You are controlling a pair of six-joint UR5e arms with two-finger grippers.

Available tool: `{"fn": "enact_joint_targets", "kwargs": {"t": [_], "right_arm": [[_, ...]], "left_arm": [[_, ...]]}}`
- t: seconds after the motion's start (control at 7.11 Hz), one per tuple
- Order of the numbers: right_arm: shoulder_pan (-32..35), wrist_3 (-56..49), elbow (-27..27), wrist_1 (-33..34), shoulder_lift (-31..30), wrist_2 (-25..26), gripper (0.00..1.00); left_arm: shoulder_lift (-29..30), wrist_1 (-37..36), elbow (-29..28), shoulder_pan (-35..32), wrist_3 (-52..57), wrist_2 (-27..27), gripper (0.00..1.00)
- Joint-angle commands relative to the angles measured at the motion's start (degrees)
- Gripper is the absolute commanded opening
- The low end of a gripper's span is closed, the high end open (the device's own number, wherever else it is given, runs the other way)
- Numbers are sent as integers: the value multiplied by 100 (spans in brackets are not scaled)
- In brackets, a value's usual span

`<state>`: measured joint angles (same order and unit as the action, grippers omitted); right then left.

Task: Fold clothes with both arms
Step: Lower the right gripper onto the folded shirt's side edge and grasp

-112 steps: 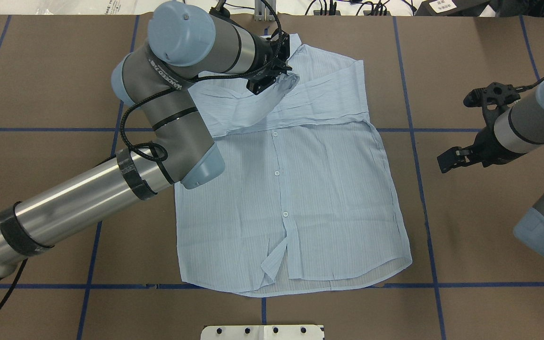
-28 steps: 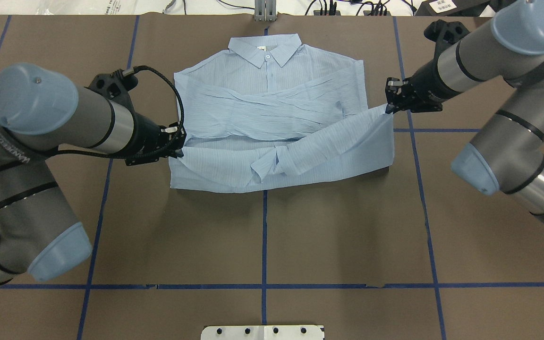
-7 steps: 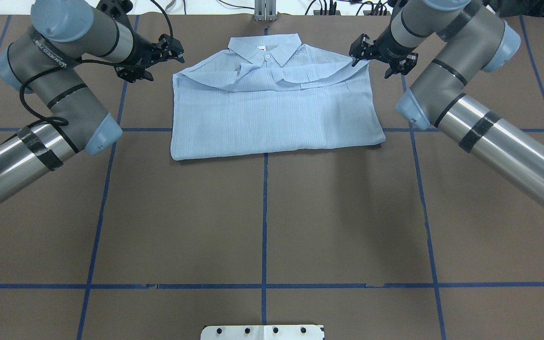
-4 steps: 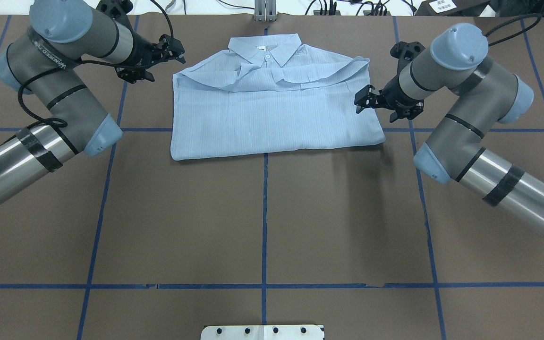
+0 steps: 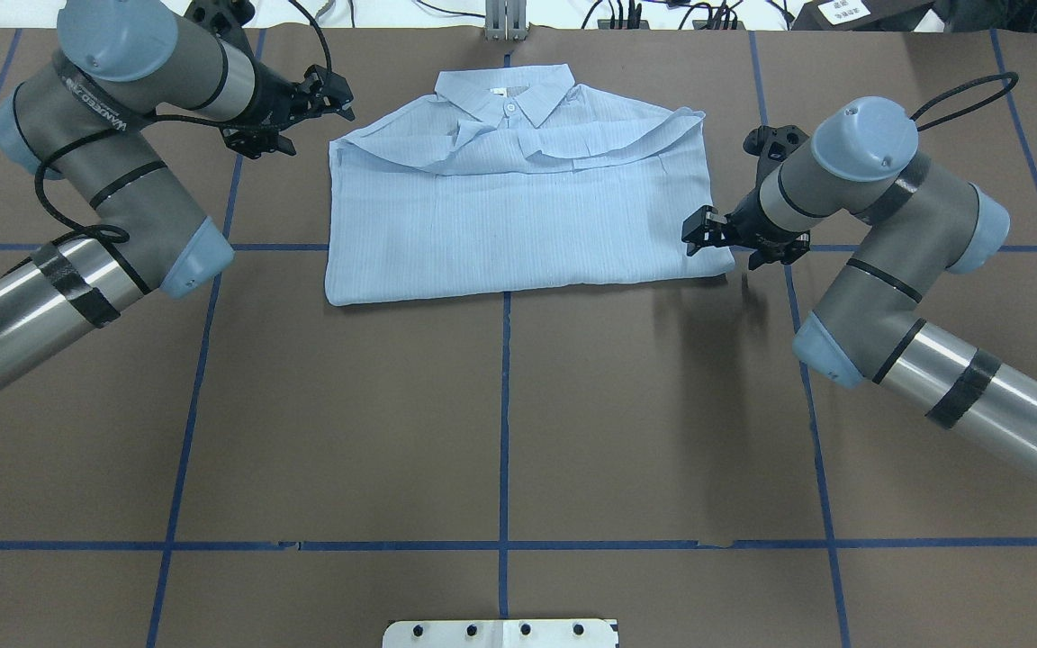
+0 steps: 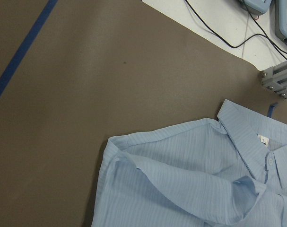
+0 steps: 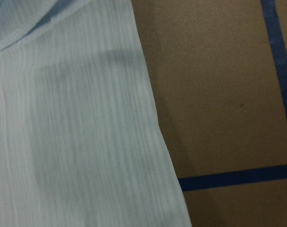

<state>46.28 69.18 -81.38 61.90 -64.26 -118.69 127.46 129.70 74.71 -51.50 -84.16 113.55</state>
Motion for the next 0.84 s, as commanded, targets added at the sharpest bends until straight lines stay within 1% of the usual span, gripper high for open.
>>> {"fn": "enact_joint_targets", "kwargs": {"t": [0.0, 0.14, 0.28, 0.42, 0.56, 0.7], "right_arm": [[4, -1, 52, 7, 18, 13, 65], [4, -9, 96, -2, 27, 22, 44], [13, -79, 96, -20, 27, 13, 4], [21, -88, 96, -46, 27, -22, 0], [48, -80, 96, 6, 45, -66, 0], [83, -80, 35, -2, 27, -214, 0]], "left_arm": [[-19, 3, -9, 9, 14, 0, 99], [-28, 3, -9, 18, 23, -9, 99], [-28, 3, -17, 18, 23, -9, 99], [-28, 3, -17, 18, 32, -9, 99], [-28, 3, -17, 18, 32, -9, 99], [-28, 3, -9, 18, 23, -9, 99]]}}
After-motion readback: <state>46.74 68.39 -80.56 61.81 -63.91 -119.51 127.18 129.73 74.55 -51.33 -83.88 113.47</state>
